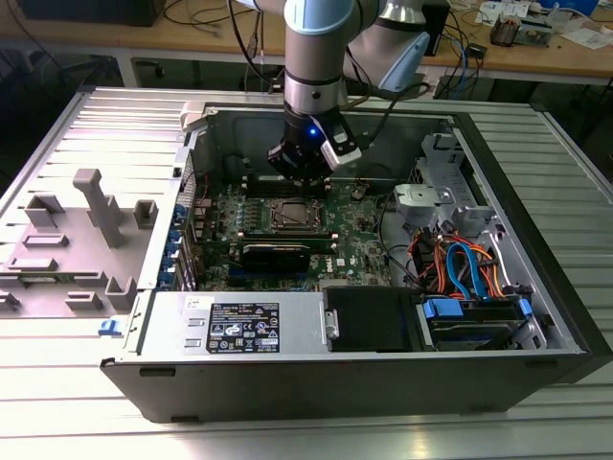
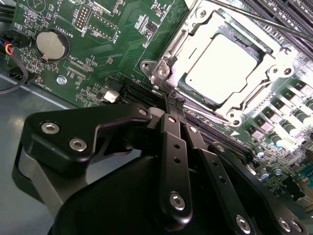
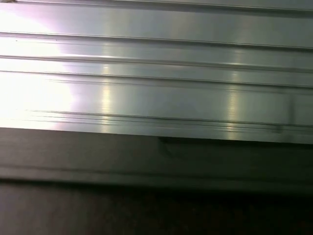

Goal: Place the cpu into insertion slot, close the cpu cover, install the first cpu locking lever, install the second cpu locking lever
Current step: 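Install the first cpu locking lever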

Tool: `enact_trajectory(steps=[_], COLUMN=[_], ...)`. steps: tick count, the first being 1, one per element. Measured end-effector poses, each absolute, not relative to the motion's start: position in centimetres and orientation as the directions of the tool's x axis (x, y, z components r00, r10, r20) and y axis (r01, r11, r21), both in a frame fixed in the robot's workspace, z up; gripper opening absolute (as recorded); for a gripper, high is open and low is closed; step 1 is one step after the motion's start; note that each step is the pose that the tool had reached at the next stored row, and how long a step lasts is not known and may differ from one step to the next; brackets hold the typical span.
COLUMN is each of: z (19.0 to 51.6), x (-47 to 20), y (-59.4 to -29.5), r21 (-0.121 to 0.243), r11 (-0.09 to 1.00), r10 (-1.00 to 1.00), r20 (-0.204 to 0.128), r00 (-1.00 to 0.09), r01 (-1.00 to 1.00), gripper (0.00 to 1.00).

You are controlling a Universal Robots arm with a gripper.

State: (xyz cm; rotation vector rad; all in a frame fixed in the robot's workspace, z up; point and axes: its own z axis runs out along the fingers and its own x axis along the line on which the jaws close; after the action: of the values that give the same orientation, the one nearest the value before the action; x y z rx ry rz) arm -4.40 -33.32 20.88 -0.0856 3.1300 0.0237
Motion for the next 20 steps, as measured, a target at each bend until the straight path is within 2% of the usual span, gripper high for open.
enact_trajectory(steps=[20], z=[20.54], x=[-4.35], y=[-33.89], r21=[0.014], r11=[0.998], r10=[-0.055], r20=[-0.011], r00=[-0.998], r01=[-0.055], gripper=[0.11])
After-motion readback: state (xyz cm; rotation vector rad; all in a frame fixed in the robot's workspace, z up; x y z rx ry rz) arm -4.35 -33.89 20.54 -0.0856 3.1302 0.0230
